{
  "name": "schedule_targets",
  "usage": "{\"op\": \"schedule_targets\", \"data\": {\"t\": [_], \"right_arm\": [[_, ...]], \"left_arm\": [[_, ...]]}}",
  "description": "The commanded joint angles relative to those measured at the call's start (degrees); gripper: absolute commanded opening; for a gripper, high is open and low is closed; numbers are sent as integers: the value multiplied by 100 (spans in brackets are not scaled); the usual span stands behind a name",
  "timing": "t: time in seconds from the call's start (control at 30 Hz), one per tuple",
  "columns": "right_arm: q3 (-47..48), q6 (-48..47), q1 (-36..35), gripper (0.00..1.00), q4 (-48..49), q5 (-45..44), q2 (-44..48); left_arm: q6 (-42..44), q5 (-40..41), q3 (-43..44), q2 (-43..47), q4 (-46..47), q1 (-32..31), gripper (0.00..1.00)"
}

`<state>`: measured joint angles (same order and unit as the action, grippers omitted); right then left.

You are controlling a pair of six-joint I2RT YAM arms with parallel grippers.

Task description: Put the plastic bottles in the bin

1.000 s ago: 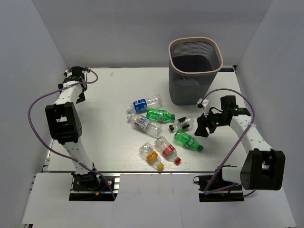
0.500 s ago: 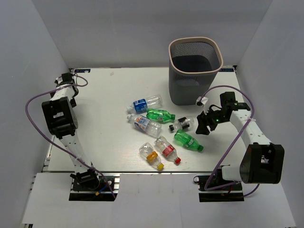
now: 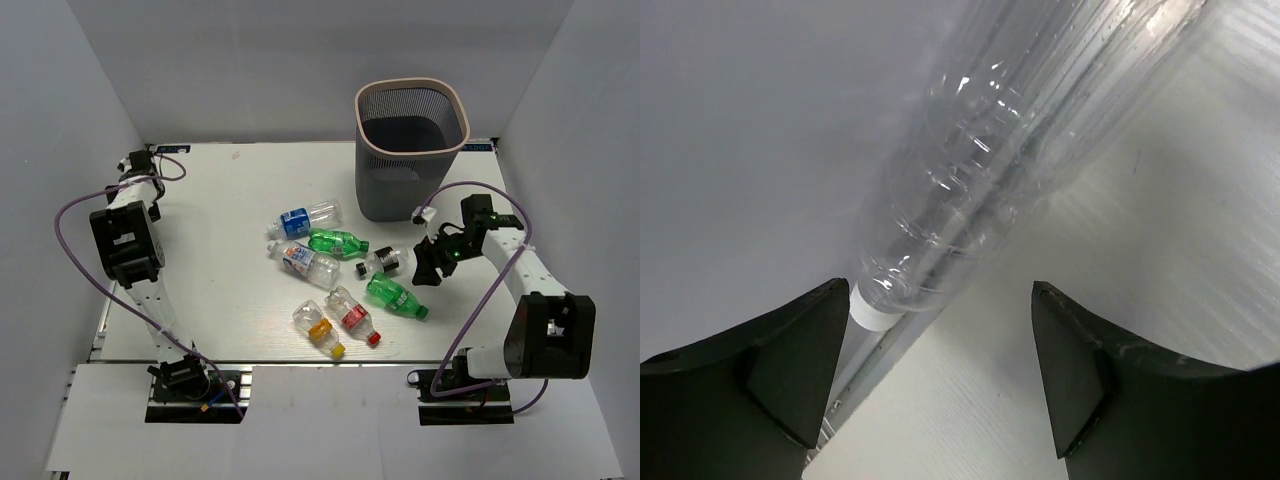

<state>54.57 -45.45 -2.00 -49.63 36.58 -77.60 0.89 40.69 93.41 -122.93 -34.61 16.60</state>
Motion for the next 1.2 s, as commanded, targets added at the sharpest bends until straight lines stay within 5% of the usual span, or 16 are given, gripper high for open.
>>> {"op": "schedule_targets", "data": {"t": [0.0,1.17], "right_arm": [[159,-69,-2,65,-117,113,-97],[687,458,-11,65,-284,271,-378]], "left_arm": [[228,88,169,208,156,-16,83],[245,28,907,-1268,42,397,88]]}}
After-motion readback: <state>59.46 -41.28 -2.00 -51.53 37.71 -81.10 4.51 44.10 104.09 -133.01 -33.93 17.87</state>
